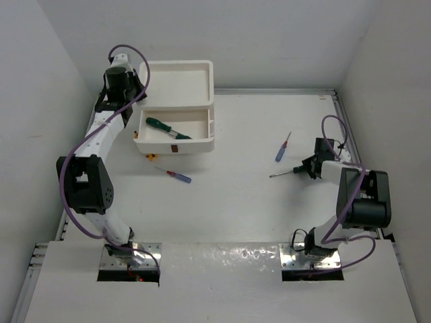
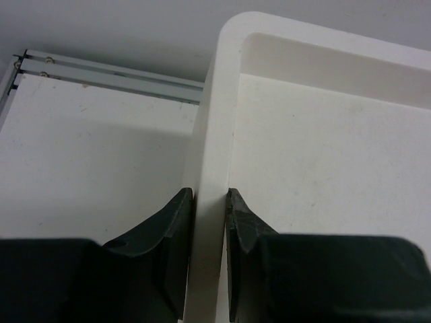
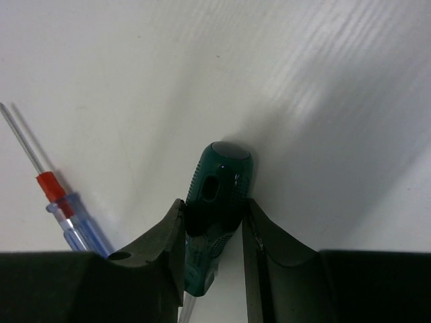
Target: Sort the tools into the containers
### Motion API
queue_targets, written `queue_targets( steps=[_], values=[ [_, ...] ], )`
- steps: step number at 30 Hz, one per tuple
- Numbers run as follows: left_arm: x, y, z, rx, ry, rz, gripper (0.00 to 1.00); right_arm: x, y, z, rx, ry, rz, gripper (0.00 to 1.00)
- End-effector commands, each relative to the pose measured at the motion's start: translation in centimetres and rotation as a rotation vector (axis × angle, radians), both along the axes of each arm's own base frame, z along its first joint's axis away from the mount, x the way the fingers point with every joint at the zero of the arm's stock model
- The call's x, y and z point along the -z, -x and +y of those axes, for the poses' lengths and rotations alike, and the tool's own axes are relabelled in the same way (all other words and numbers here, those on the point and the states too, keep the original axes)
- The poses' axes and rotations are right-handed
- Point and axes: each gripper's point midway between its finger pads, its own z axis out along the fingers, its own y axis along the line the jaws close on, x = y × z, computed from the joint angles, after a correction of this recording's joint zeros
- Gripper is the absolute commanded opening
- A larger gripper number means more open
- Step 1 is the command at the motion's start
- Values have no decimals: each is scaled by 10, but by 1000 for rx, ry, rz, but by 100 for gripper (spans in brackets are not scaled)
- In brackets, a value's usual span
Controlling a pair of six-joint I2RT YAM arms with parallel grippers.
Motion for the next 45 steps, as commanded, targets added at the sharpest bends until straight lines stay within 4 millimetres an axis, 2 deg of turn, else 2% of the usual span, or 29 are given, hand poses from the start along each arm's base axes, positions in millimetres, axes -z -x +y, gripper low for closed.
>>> queue_targets(
  steps=[1, 4, 5, 7, 8, 10, 11, 13, 14, 16, 19, 20, 21, 22, 24, 25, 26, 27, 28, 30, 31, 33, 36, 39, 40, 41, 43, 44, 45],
  values=[
    [-20, 6, 13, -50, 6, -48, 0, -1, 14, -9, -22, 64, 33, 0],
    [-18, 6, 12, -48, 9, -42, 0, -24, -3, -4, -122, 93, -49, 0],
    [-16, 6, 12, -49, 8, -39, 0, -40, -9, 0, -158, 106, -91, 0],
    [-18, 6, 13, -56, 8, -44, 0, -56, -8, 2, -162, 129, -106, 0],
    [-16, 5, 14, -57, 7, -43, 0, -79, -10, 1, -148, 172, -153, 0],
    [-17, 4, 14, -62, 7, -46, 0, -107, -13, 6, -149, 212, -203, 0],
    [-18, 4, 15, -64, 8, -47, 0, -141, -18, 13, -162, 263, -286, 0],
    [-17, 3, 14, -62, 9, -48, 0, -174, -20, 25, -178, 305, -351, 0],
    [-18, 3, 14, -58, 11, -49, 0, -205, -23, 34, -179, 327, -424, 0],
    [-15, 3, 13, -55, 11, -41, 0, -232, -23, 42, -165, 336, -489, 0],
    [-12, 3, 15, -59, 7, -35, 0, -272, -31, 71, -192, 305, -614, 0],
    [-11, 2, 14, -58, 5, -33, 0, -288, -34, 94, -236, 275, -664, 0],
    [-10, 2, 15, -62, 2, -32, 0, -301, -38, 107, -249, 264, -712, 0],
    [-10, 1, 15, -63, 2, -32, 0, -305, -40, 135, -305, 237, -739, 0],
    [-8, 1, 15, -65, 3, -27, 0, -337, -47, 167, -339, 194, -849, 0],
    [-8, 1, 15, -65, 3, -27, 0, -335, -54, 185, -366, 183, -852, 0],
    [-7, 0, 16, -67, 2, -23, 0, -354, -53, 214, -412, 153, -906, 0],
    [-7, 1, 16, -67, 2, -21, 0, -370, -55, 228, -416, 140, -959, 0],
    [-5, 1, 17, -72, -3, -16, 0, -379, -59, 257, -461, 135, -976, 0],
    [-5, 2, 18, -71, -14, -14, 0, -394, -63, 282, -484, 123, -1017, 0],
    [-3, 2, 19, -74, -18, -9, 0, -388, -65, 303, -516, 131, -1005, 0],
    [-2, 2, 20, -75, -25, -6, 0, -408, -66, 320, -510, 107, -1060, 0],
    [0, 0, 20, -76, -24, -4, 0, -400, -68, 350, -502, 98, -1065, 0],
    [3, -1, 18, -70, -17, 1, 0, -373, -72, 379, -476, 73, -1051, 0],
    [6, -2, 18, -70, -17, 7, 0, -374, -75, 385, -461, 63, -1054, 0],
    [6, -2, 18, -70, -16, 7, 0, -352, -84, 396, -468, 74, -1019, 0],
    [7, -1, 18, -69, -18, 11, 0, -347, -90, 411, -439, 32, -1016, 0],
    [8, -1, 18, -69, -19, 13, 0, -328, -97, 420, -439, 40, -989, 0],
    [8, -1, 19, -73, -23, 12, 0, -330, -97, 428, -426, 14, -998, 0]
  ],
)
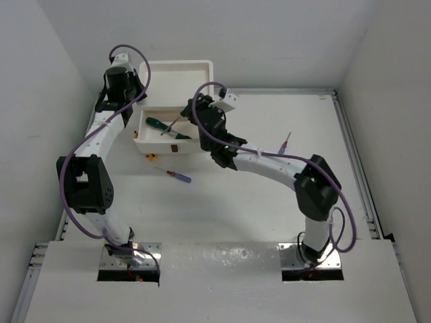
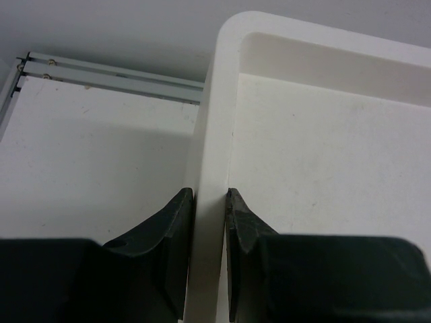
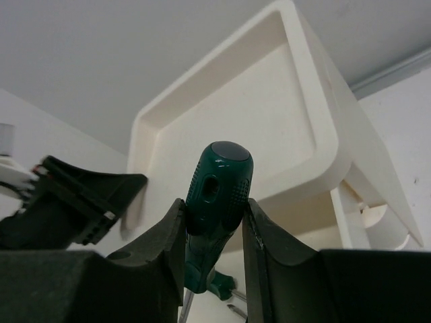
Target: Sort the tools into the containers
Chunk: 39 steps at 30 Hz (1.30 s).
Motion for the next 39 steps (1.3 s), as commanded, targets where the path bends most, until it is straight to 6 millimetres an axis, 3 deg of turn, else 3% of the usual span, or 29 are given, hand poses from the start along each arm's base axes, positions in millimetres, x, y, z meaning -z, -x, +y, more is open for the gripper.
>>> queue_targets(
  steps=[1, 2, 8, 15, 17, 23, 28, 29, 31, 32, 35, 36, 37, 39],
  values=[
    [8, -1, 19, -76, -11, 12, 0, -20, -10, 14, 67, -152, -46, 0],
    [8, -1, 19, -75, -13, 13, 0, -7, -13, 21, 70, -132, -33, 0],
    [10, -2, 19, -74, -12, 14, 0, 4, 0, 42, 97, -89, -61, 0],
    [11, -2, 19, -74, -12, 16, 0, 29, 5, 46, 58, -16, -19, 40],
    [9, -2, 19, -73, -13, 11, 0, 25, 7, 42, 57, 8, -20, 50],
    [13, -3, 19, -76, -15, 19, 0, 3, 12, 35, 31, 115, -50, 65],
    [14, -4, 20, -76, -16, 21, 0, -28, 21, 34, -40, 268, -126, 64],
    [14, -5, 20, -77, -17, 22, 0, -44, 27, 42, -116, 289, -171, 63],
    [15, -5, 20, -78, -20, 22, 0, -43, 35, 52, -222, 465, -186, 64],
    [17, -6, 20, -76, -20, 27, 0, -57, 42, 62, -305, 496, -221, 64],
    [19, -7, 19, -69, -20, 33, 0, -14, 56, 57, -402, 669, -118, 61],
    [20, -7, 19, -69, -20, 35, 0, -9, 60, 46, -383, 685, -93, 59],
    [22, -7, 19, -68, -18, 38, 0, 19, 70, 41, -381, 718, -45, 57],
    [24, -7, 18, -68, -15, 41, 0, 33, 76, 28, -304, 726, -20, 54]
  ],
)
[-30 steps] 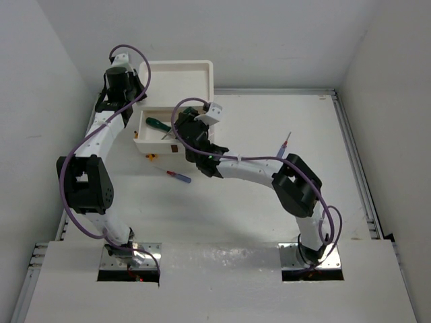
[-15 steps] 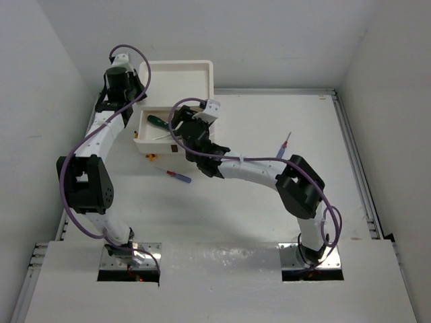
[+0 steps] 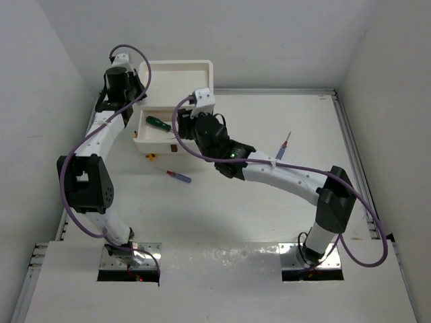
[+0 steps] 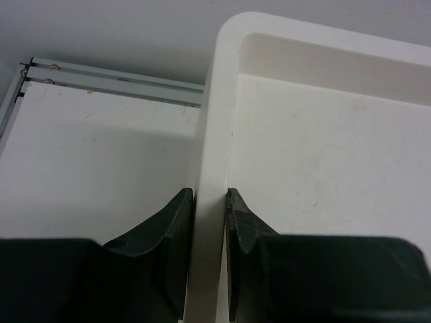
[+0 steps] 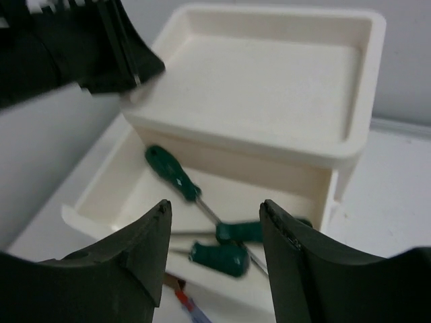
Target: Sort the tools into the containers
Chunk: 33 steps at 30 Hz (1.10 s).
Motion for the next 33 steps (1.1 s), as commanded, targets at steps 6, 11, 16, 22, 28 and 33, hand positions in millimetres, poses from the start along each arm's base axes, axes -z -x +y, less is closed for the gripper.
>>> queue_targets(
  steps=[6, 11, 16, 22, 28, 33],
  values=[
    [24, -5, 15, -58, 5, 43, 0, 97, 47, 22, -14, 231, 53, 53],
    [22, -5, 13, -49, 11, 39, 0, 110, 47, 56, -96, 198, 107, 53],
    [23, -5, 10, -31, 16, 40, 0, 122, 34, 61, -48, 173, 115, 54],
    [19, -3, 4, 15, 5, 39, 0, 132, 0, 53, -16, 91, 161, 39],
    [22, -4, 2, 52, -32, 50, 0, 112, -22, 51, 5, 50, 94, 6],
    [24, -5, 0, 98, -75, 56, 0, 83, -32, 52, 36, 61, 24, 0]
  ],
)
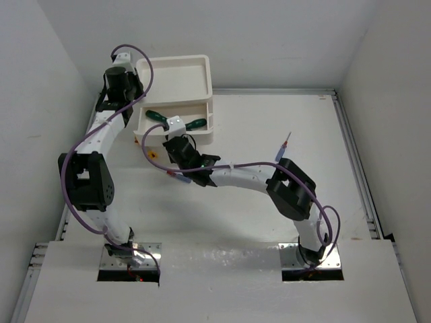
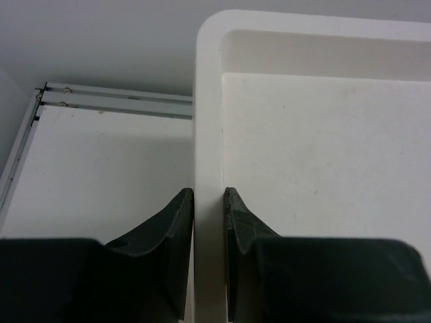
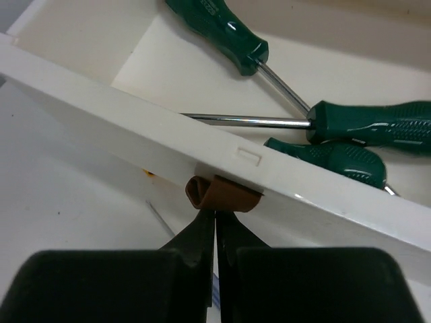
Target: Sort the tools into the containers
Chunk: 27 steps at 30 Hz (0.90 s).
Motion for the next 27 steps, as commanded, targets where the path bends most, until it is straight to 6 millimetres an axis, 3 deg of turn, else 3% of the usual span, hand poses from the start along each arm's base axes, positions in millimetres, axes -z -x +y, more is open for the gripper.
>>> queue_targets(
  steps=[1, 7, 10, 11, 12, 16, 22, 25, 27],
  values=[
    [25, 4, -2, 57, -26, 86, 0, -82, -41, -4, 105, -145, -182, 0],
    [29, -1, -7, 113, -62, 97, 0, -102, -41, -19, 142, -140, -242, 0],
    [33, -1, -12, 147, -59, 105, 0, -103, -53, -21, 151, -107, -249, 0],
    [33, -1, -13, 156, -60, 104, 0, -112, -57, -18, 150, -116, -254, 0],
    [33, -1, -13, 158, -63, 104, 0, -98, -63, -18, 149, -80, -231, 0],
    [33, -1, -12, 158, -76, 102, 0, -86, -80, -31, 180, -50, -219, 0],
    [32, -2, -13, 182, -99, 93, 0, -97, -94, -55, 236, -37, -257, 0],
    [31, -3, -17, 205, -95, 86, 0, -106, -103, -54, 227, -70, -269, 0],
    [31, -3, -19, 209, -85, 86, 0, -99, -109, -46, 207, -76, -261, 0]
  ],
)
